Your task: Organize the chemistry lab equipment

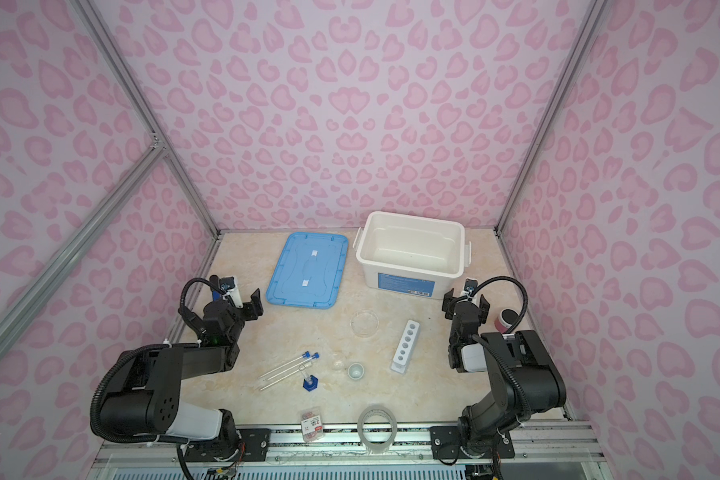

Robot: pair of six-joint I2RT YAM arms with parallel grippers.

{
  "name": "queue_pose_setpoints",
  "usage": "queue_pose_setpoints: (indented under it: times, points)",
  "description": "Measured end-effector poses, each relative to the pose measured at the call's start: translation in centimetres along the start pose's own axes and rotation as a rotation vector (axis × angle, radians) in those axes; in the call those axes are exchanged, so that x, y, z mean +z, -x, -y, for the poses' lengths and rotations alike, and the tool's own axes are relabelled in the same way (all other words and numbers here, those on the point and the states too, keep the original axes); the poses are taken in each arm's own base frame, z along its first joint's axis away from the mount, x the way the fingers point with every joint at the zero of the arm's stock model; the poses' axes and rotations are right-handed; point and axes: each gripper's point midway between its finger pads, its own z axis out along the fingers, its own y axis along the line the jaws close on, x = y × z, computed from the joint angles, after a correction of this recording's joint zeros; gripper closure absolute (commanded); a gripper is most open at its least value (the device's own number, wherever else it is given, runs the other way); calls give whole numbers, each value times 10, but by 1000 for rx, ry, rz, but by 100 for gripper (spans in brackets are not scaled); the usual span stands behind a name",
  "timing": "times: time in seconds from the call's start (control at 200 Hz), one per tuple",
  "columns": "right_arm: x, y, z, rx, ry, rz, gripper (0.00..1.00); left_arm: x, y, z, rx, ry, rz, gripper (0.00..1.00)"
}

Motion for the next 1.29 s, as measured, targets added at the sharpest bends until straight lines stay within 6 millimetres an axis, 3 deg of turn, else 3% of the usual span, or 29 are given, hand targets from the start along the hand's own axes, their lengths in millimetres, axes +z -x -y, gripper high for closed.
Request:
queue_pose_setpoints:
  times: [0.05,0.14,0.34,0.495,0.595,0.73,0.85,0.995,1.14,1.295]
  points:
    - [-1,1,0,0,-1,-1,22,-1,9,-1,0,13,2,28]
    - [-2,14,3,13,-13,19,24,-8,42,-5,-12,42,72,31]
    - [-17,44,-1,14,-45,52,30,-31,77,-1,-20,63,107,34]
    - [-26,71,-6,41,-97,16,32,-46,108,26,6,-33,114,36]
    - [-42,83,-29,25,-33,-11,32,-52,128,50,53,-117,81,36]
    - [-60,84,-35,19,16,-39,32,-64,140,80,159,-246,10,38]
    - [-74,79,-41,25,79,-68,32,-75,124,94,253,-332,-107,39]
    - [-84,74,-55,6,184,-110,31,-95,66,107,387,-443,-326,38]
    - [-86,91,-79,-13,297,-126,31,-118,11,113,511,-521,-507,34]
    - [-89,105,-112,-34,436,-154,31,-125,-18,107,598,-528,-616,33]
